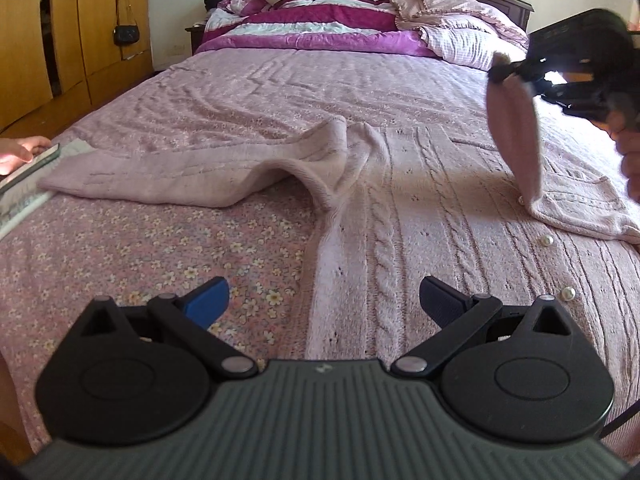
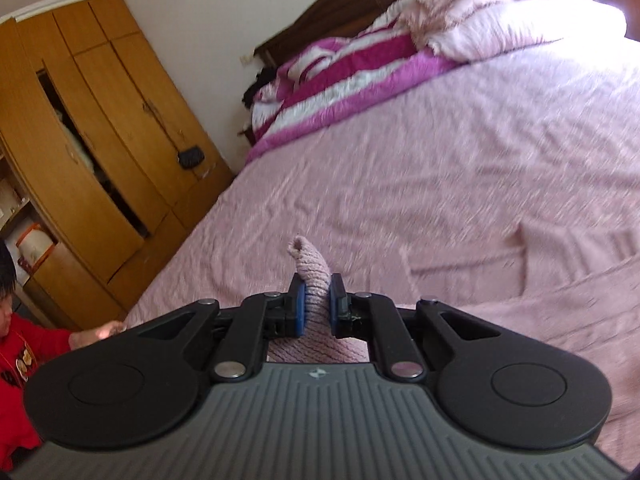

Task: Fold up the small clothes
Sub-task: 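Lift the sleeve with the right gripper, lay it across the body, release, then move the left gripper to the cardigan side edge and grasp it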

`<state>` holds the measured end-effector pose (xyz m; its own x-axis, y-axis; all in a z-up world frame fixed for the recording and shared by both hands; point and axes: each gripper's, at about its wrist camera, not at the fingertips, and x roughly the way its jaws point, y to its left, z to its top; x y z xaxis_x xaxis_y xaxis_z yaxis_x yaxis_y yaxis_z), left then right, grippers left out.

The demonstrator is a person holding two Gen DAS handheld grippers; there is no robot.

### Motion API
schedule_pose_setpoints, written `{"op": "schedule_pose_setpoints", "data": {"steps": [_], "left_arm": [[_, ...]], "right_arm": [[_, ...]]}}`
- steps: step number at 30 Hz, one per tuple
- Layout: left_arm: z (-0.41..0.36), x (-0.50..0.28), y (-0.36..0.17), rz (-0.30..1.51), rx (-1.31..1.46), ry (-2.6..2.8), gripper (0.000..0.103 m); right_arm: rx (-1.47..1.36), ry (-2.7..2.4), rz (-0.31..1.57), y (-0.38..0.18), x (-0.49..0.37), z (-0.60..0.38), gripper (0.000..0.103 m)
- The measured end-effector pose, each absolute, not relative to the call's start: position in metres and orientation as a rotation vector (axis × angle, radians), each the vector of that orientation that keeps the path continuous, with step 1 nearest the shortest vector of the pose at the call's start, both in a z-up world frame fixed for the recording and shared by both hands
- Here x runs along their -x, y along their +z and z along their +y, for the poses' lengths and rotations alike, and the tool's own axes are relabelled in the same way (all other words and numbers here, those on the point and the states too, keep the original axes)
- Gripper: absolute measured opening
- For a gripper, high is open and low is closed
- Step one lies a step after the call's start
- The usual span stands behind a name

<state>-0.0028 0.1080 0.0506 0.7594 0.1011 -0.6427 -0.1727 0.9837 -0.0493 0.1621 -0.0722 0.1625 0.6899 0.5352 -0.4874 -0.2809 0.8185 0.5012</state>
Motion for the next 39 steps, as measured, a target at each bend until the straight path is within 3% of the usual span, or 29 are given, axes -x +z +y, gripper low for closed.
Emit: {"op": "schedule_pose_setpoints", "data": {"steps": [7,10,12,14,24,39], "left_arm": [[0.107,-0.003,0.045,0.709,0.11,0.144,0.103],[0.107,-0.004,0.043,0.716,0.109,0.14,0.103],[0.107,-0.006,0.042,0.716,0.104,0.136,0.103],[0.107,-0.008,0.041,0.719,0.098,0.133,0.103],[0.1,-0.04,0.048,0.71,0.075,0.056,0.103],[0.065,-0.106,0.052,0.731,0.033,-0.039,0.103]], "right_arm": [[-0.322,0.487,0.743,0.125,-0.176,-0.033,0.014],[-0.314,0.491,0.75,0.115,-0.18,-0.027,0.033],[-0.311,0.493,0.739,0.113,-0.18,-0.029,0.055],[-0.31,0.484,0.721,0.111,-0.178,-0.037,0.06],[-0.301,0.356,0.689,0.108,-0.137,-0.12,0.068],[-0.286,0.075,0.668,0.075,-0.082,-0.238,0.069]]}}
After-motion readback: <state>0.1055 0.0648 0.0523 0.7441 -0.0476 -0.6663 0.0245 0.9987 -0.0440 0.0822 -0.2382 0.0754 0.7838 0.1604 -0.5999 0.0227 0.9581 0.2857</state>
